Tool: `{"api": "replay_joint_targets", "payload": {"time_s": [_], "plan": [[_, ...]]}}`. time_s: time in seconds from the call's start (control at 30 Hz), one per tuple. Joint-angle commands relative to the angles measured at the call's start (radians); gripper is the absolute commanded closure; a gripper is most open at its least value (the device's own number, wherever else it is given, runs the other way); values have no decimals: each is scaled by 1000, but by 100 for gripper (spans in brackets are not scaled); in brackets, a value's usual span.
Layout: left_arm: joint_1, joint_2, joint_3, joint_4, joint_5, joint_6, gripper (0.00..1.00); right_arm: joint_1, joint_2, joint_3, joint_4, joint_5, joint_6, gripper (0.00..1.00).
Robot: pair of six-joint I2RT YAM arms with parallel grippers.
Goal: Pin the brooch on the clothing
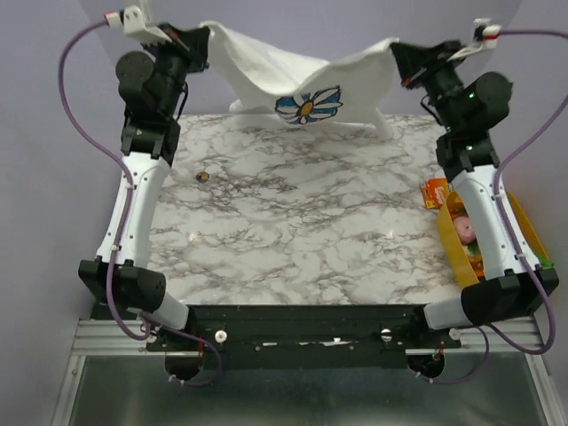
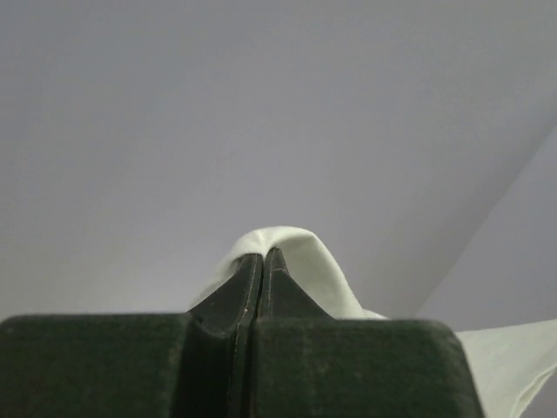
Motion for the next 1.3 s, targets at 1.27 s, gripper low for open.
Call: {"api": "replay_joint_targets", "payload": {"time_s": [1.27], "plan": [[-405,-1278,-1714,-558,-252,-508,100,-3,-981,-1272,-999,171,223,100]]}}
